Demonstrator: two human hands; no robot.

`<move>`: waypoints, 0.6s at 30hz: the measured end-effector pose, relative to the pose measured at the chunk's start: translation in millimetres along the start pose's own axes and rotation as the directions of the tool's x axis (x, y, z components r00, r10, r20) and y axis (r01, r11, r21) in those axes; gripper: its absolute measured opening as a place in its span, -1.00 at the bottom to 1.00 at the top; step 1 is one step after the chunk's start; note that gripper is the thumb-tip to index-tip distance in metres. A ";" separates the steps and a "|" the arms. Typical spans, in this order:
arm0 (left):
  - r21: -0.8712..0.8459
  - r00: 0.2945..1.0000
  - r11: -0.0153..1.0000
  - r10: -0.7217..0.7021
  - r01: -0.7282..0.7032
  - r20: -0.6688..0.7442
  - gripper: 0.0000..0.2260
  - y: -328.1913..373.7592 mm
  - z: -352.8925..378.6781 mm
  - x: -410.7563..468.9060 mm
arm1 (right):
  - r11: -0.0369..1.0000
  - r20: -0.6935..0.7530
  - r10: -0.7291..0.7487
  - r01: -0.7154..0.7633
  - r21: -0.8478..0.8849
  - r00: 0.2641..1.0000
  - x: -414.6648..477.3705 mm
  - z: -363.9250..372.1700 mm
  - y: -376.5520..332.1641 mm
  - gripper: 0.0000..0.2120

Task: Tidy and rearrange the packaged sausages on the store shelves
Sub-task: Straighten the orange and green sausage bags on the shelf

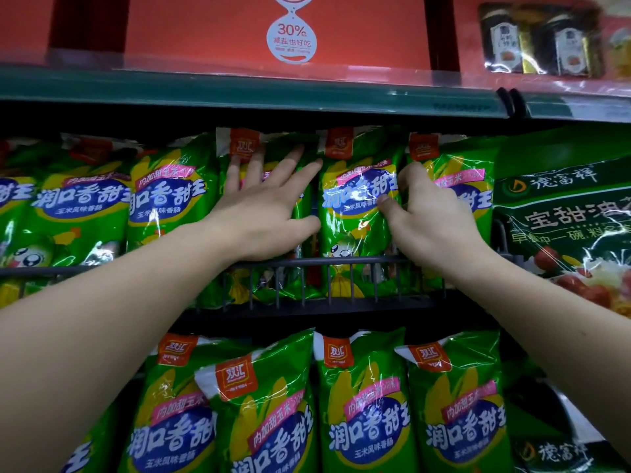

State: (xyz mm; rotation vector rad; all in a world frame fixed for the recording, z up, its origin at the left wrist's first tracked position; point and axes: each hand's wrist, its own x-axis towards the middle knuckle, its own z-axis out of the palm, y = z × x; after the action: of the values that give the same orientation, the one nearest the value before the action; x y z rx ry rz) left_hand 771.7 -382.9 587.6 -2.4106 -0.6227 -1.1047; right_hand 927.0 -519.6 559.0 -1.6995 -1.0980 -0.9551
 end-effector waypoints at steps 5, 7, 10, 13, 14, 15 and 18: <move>0.041 0.999 0.999 0.019 -0.017 -0.044 -0.30 -5.7 2.3 -4.9 | 0.992 -0.002 0.046 -0.046 0.114 0.999 2.4 0.0 2.2 -0.69; 0.039 0.999 0.999 0.007 -0.005 -0.043 -0.28 -6.3 1.9 -5.8 | 0.982 -0.019 0.073 -0.069 0.175 0.997 2.8 1.5 3.5 -0.70; 0.050 1.000 0.999 -0.004 0.006 -0.025 -0.26 -7.5 0.2 -5.9 | 0.970 -0.021 0.107 -0.099 0.220 0.994 4.8 3.9 4.1 -0.71; 0.094 1.000 0.996 -0.004 0.006 -0.015 -0.24 -8.6 0.2 -3.7 | 0.963 -0.058 0.132 -0.114 0.246 0.989 6.1 6.7 6.0 -0.71; 0.112 1.000 0.994 -0.003 0.005 -0.012 -0.23 -8.4 0.6 -3.0 | 0.960 -0.071 0.137 -0.115 0.256 0.988 5.6 7.4 6.1 -0.71; 0.126 1.000 0.992 -0.003 0.004 -0.008 -0.22 -8.3 1.0 -2.4 | 0.957 -0.081 0.140 -0.113 0.269 0.987 5.1 7.9 6.2 -0.71; 0.133 1.000 0.991 0.002 -0.002 -0.006 -0.20 -9.0 1.3 -1.9 | 0.954 -0.093 0.135 -0.104 0.281 0.986 4.8 8.3 6.7 -0.71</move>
State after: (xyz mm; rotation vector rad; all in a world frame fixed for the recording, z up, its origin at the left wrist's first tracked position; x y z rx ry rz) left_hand 766.5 -375.3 587.0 -2.2934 -0.6701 -1.0354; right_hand 935.9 -512.0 559.0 -1.4510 -0.9916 -0.7716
